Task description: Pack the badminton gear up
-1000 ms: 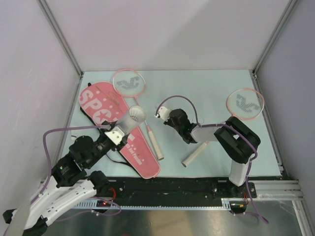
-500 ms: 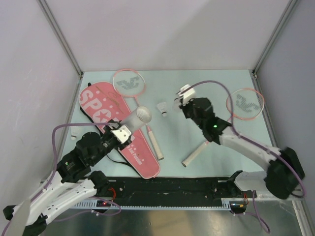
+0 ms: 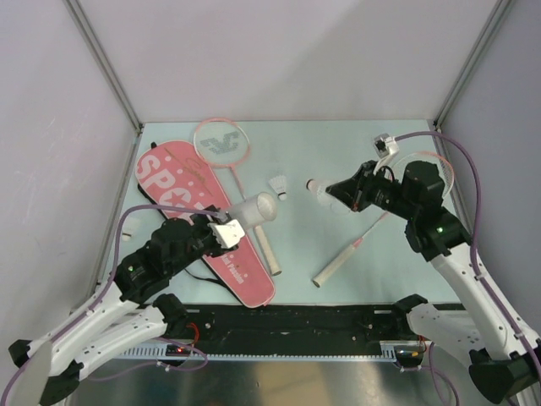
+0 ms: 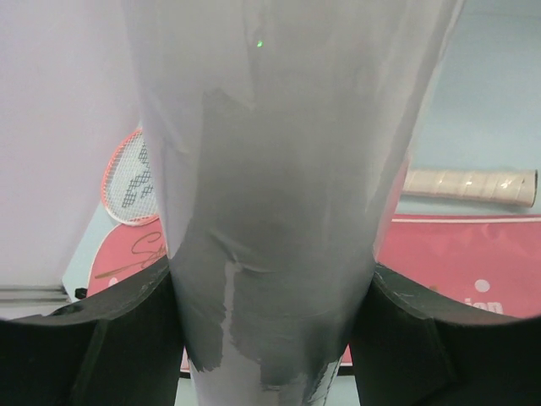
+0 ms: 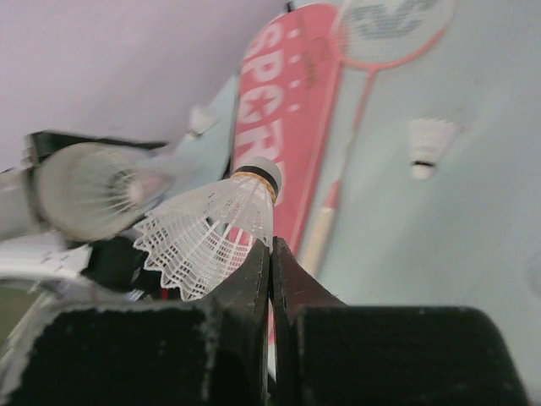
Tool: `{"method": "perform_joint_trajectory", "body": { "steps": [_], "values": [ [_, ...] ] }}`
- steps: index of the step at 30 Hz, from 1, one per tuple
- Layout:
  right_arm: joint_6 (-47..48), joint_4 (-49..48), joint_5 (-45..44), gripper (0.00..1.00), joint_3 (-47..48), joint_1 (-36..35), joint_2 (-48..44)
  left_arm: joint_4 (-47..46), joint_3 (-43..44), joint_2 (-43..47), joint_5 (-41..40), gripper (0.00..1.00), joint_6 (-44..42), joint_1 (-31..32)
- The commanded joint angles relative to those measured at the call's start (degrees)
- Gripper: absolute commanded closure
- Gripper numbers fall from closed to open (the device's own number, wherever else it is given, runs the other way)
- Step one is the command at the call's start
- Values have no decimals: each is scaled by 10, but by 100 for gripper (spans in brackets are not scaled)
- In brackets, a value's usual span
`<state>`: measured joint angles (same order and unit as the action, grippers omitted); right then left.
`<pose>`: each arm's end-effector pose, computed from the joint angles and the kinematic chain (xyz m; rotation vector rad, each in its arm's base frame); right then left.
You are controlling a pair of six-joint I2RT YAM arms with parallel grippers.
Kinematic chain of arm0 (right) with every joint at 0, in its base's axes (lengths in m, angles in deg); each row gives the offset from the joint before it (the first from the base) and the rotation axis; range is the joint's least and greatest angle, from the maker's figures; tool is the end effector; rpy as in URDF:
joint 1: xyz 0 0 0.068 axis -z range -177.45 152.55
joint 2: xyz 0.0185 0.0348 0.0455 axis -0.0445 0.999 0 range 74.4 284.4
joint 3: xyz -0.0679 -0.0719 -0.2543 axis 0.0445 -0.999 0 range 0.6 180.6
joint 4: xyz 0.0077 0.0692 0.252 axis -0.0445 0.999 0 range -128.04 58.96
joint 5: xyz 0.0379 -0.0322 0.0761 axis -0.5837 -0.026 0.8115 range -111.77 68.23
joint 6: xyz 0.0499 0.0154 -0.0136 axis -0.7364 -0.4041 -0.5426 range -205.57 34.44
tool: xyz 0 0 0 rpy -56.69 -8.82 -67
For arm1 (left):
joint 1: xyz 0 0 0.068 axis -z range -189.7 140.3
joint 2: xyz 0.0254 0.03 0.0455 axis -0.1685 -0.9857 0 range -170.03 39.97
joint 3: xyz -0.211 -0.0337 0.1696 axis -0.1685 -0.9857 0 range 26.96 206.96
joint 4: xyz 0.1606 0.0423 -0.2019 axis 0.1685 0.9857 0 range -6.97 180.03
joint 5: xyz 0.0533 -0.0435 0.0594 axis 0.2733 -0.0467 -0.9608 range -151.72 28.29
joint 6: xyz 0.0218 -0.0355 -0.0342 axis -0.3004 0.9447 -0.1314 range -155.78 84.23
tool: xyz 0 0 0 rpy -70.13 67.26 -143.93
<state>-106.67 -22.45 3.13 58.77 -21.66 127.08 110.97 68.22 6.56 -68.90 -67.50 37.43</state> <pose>0.1788 0.0969 0.3879 -0.3813 1.7892 0.9468 0.0963 -0.0972 0.3142 1.1527 1.5343 -0.0603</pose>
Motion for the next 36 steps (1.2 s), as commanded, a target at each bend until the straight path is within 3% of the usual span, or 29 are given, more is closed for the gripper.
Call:
{"method": "perform_joint_trajectory", "body": {
  "steps": [1, 9, 19, 28, 31, 36],
  "values": [
    [-82, 19, 151, 100, 24, 10, -43, -20, 30, -19, -5, 53, -81, 3],
    [-148, 16, 252, 100, 33, 11, -45, -14, 53, -49, 16, 52, -126, 3],
    [-179, -16, 230, 100, 34, -15, -12, -14, 47, -44, 59, 52, -123, 6],
    [-209, -72, 199, 100, 44, -103, 71, -15, 47, -36, 67, 52, -120, 7],
    [-200, -55, 171, 90, 55, -128, 99, -14, 46, -38, 83, 52, -118, 7],
    [-169, -23, 80, 58, 69, -157, 124, -14, 46, -38, 95, 52, -113, 8]
  ]
}}
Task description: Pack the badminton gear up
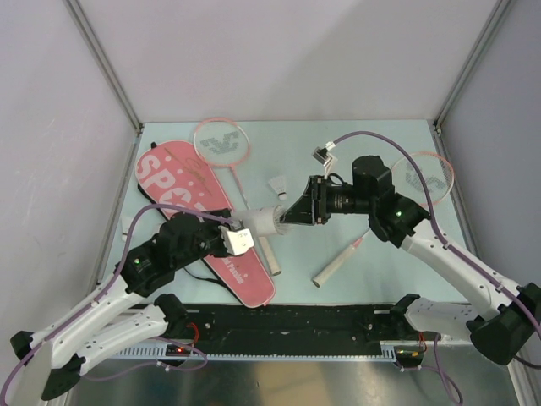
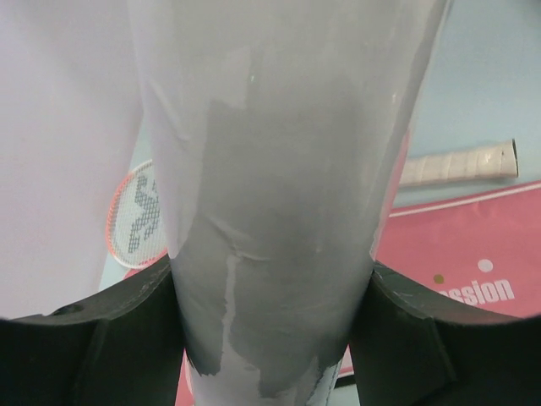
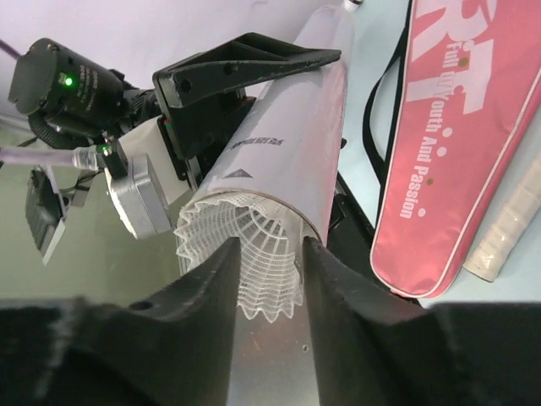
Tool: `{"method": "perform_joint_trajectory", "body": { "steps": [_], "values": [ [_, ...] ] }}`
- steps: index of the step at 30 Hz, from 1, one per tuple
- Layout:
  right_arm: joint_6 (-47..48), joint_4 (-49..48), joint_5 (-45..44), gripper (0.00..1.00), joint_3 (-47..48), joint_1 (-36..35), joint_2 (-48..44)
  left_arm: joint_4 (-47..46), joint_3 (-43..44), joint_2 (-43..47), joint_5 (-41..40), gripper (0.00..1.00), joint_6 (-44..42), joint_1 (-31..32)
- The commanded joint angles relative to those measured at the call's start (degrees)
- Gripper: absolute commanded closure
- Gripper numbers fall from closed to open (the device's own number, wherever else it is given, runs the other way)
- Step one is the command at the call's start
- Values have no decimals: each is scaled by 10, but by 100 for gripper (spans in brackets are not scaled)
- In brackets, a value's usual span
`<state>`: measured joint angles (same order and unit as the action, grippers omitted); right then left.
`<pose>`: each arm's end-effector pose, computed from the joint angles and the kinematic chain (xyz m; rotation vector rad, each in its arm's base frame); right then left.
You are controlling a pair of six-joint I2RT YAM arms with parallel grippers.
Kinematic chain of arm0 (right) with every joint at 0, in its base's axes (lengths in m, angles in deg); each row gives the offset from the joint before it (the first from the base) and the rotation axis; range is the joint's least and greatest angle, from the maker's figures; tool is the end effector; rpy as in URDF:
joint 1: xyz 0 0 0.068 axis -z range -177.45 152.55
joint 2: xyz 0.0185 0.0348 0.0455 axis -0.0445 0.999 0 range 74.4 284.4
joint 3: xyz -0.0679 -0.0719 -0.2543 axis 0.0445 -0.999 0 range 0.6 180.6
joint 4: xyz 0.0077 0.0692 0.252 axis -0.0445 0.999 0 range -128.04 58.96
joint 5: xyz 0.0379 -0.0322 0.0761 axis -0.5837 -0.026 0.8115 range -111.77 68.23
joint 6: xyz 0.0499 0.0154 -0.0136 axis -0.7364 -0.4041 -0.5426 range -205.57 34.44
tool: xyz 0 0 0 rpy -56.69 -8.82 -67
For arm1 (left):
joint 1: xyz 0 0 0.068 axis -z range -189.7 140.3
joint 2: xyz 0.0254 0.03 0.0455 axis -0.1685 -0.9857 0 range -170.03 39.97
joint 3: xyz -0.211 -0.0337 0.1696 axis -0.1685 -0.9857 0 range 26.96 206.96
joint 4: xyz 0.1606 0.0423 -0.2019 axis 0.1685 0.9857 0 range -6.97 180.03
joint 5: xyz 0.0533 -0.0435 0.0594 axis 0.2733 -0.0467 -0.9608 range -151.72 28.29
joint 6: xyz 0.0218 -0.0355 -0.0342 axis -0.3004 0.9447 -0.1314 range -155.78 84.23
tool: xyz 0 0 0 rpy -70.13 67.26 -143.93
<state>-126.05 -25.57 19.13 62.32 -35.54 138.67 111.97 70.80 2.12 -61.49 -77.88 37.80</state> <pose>0.1826 0.1728 0.3741 -0.5323 2.0196 1.5546 0.1011 -0.1106 0.3180 1.3915 1.3974 -0.0653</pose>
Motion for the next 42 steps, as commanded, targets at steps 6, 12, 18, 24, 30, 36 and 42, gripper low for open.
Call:
{"method": "perform_joint_trajectory", "body": {
  "steps": [6, 12, 18, 24, 30, 36, 42],
  "values": [
    [30, -2, -110, 42, 34, -36, 35, -25, 25, 5, 21, 52, -5, 5],
    [40, -12, -140, 42, 34, -61, 56, -26, 30, 1, 23, 53, 2, 4],
    [38, 1, -173, 47, 34, -65, 40, -27, 27, 7, 12, 53, 5, 5],
    [49, 30, -218, 38, 34, -62, -14, -27, 19, 17, 1, 53, 10, 4],
    [44, 41, -221, 38, 34, -53, -56, -27, 13, 22, -1, 53, 15, 5],
    [53, 47, -225, 37, 34, -46, -56, -27, 12, 30, 8, 53, 24, 4],
    [50, 15, -170, 38, 34, -49, -16, -27, 18, 31, 15, 53, 30, 5]
  ]
}}
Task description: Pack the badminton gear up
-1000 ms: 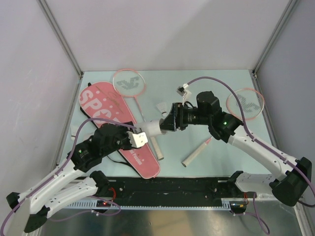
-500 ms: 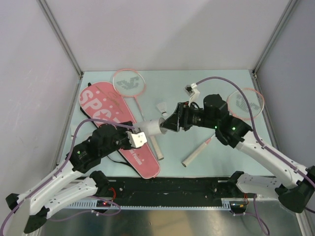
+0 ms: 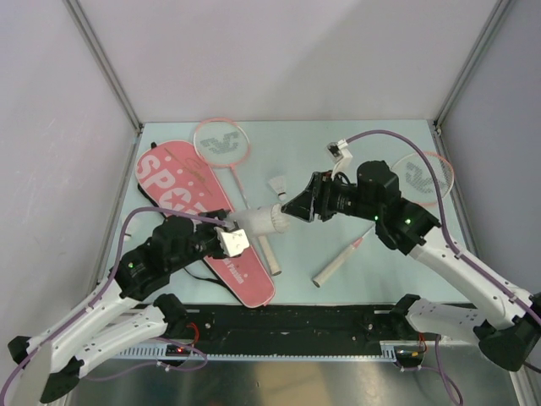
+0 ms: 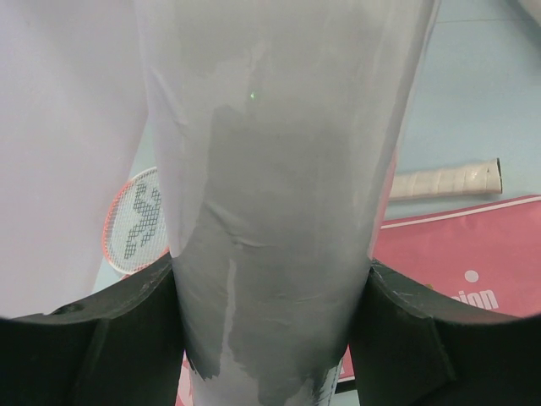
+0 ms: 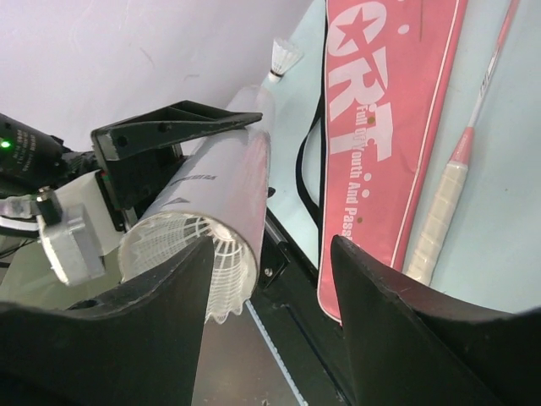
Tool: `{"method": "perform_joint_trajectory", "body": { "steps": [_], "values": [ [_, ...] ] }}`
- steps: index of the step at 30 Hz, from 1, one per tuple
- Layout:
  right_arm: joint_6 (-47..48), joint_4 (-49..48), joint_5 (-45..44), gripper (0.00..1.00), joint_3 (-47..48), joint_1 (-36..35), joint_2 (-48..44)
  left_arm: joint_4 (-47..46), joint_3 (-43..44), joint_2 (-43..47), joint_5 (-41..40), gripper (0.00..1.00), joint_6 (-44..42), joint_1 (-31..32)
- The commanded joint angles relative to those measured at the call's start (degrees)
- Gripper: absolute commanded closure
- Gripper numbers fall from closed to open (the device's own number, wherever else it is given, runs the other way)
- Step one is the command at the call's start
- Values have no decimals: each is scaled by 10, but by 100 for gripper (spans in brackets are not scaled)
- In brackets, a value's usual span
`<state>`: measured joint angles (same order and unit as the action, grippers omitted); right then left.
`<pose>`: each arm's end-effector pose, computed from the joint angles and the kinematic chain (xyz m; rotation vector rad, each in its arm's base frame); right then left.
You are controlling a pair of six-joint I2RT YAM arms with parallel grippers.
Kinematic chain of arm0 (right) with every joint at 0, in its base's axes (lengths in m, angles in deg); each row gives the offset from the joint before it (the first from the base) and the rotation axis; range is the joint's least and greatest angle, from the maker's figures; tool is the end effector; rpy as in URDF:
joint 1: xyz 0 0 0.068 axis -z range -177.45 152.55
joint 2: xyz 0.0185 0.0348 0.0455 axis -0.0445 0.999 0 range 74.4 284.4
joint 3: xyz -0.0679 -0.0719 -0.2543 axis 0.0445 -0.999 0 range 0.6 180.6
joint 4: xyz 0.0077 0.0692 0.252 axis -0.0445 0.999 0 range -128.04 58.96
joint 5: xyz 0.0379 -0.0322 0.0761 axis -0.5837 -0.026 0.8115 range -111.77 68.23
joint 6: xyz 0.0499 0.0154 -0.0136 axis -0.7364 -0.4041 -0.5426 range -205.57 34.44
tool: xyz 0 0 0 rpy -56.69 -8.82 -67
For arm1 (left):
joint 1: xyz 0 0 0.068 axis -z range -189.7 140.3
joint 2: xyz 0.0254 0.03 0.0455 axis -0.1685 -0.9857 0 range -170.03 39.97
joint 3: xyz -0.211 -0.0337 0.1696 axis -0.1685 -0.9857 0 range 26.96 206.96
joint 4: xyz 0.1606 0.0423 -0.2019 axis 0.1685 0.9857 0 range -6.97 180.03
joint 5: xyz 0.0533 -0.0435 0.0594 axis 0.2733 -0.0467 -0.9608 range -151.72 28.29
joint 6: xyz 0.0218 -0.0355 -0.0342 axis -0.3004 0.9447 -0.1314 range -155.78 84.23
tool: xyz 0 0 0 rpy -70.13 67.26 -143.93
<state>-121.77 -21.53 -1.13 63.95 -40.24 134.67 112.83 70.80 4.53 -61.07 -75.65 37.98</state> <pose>0.1639 0.1688 0.3908 -0.3961 1.9518 1.2664 0.0943 -0.1042 0.3217 1.3516 1.3996 -0.1012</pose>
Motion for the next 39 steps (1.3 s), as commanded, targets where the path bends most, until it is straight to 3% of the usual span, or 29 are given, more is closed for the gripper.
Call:
{"method": "perform_joint_trajectory", "body": {
  "steps": [1, 9, 20, 25, 32, 39],
  "values": [
    [8, -28, 35, 38, 18, -3, 30, -36, 19, 7, 11, 53, 8, 3],
    [-1, -59, 38, 48, 17, -15, 93, -41, 20, 6, 20, 53, 21, 2],
    [10, -75, 35, 36, 18, -13, 109, -56, 5, -10, -39, 52, 45, 3],
    [13, -88, 94, 29, 18, 41, 88, -54, -3, -19, -90, 53, 62, 3],
    [17, -151, 158, 27, 18, 142, 90, -52, -25, -12, -142, 53, 99, 2],
    [65, -237, 163, 29, 34, 209, 218, -51, -37, 12, -152, 53, 119, 2]
  ]
}}
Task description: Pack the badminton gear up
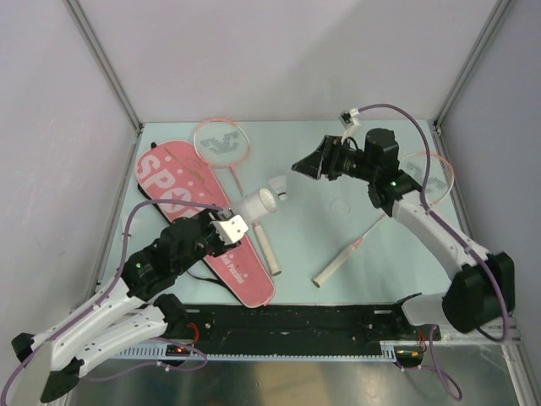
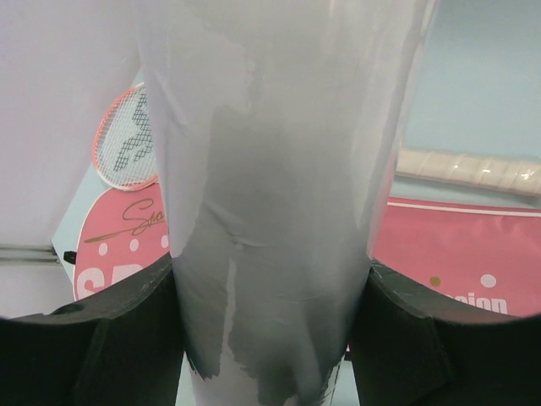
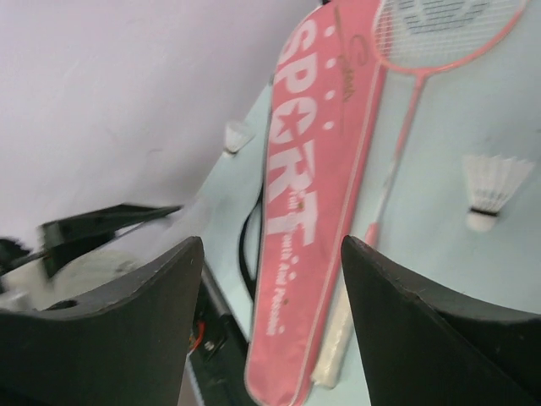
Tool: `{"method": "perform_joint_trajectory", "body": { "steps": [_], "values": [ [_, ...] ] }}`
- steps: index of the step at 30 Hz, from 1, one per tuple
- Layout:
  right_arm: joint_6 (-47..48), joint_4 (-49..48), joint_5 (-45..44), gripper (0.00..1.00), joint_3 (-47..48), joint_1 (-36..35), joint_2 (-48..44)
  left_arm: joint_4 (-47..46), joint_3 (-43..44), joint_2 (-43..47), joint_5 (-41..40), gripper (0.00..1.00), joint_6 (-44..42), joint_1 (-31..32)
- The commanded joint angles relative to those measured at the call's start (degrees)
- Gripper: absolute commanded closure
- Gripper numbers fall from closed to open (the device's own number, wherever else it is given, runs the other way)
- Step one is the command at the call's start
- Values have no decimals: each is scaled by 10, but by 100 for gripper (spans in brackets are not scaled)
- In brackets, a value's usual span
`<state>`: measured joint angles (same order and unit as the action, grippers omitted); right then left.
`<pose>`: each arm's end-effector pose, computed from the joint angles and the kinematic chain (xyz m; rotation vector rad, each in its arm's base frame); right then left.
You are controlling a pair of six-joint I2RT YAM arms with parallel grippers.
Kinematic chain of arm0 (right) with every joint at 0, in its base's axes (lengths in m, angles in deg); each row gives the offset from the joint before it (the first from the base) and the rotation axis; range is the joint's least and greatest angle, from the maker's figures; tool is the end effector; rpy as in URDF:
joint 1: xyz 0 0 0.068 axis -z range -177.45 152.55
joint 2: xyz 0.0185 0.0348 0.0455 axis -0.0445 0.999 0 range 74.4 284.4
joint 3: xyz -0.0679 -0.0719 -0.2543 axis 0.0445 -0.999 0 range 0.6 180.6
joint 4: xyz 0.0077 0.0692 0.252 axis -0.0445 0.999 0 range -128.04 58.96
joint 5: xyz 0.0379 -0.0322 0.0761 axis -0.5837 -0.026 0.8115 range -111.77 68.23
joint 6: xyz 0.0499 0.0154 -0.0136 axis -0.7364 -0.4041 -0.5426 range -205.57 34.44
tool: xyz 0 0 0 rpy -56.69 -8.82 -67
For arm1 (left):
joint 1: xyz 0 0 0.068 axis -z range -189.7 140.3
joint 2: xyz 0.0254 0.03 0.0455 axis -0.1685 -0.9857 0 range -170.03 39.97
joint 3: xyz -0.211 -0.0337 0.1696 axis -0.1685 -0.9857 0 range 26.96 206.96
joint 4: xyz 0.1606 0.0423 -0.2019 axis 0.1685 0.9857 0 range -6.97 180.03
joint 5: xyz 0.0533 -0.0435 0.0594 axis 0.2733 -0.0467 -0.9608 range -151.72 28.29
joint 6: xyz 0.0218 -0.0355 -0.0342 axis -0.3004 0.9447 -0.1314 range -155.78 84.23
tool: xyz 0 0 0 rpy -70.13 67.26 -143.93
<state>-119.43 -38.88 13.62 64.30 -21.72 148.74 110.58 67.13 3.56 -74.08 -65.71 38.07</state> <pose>0.2670 0.1430 0.3638 -0.3358 1.8585 1.2546 0.1048 -0.1042 0.3022 1.1281 1.6222 0.0118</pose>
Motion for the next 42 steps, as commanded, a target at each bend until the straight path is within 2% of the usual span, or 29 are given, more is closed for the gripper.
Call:
{"method": "perform_joint_trajectory", "body": {
  "steps": [1, 6, 12, 16, 20, 30, 35, 42],
  "values": [
    [52, -59, 15, 30, 48, 29, 110, -29, -1, 27, -21, 53, 24, 1],
    [98, -6, 19, 32, 174, 38, 285, -30, -11, 49, 0, 53, 46, 2],
    [107, 26, 45, 32, 333, 37, 467, -30, -22, 70, 12, 53, 60, 2],
    [103, 58, 56, 33, 427, 35, 558, -31, -22, 75, 16, 53, 60, 2],
    [91, 74, 68, 33, 482, 33, 616, -34, -21, 70, 20, 53, 59, 2],
    [116, 108, 154, 35, 482, 28, 640, -38, -24, 65, 20, 52, 53, 2],
    [169, 148, 165, 37, 430, 34, 597, -39, -23, 64, 18, 52, 53, 2],
    [208, 148, 160, 44, 325, 42, 525, -41, -28, 58, 15, 52, 53, 2]
  ]
}}
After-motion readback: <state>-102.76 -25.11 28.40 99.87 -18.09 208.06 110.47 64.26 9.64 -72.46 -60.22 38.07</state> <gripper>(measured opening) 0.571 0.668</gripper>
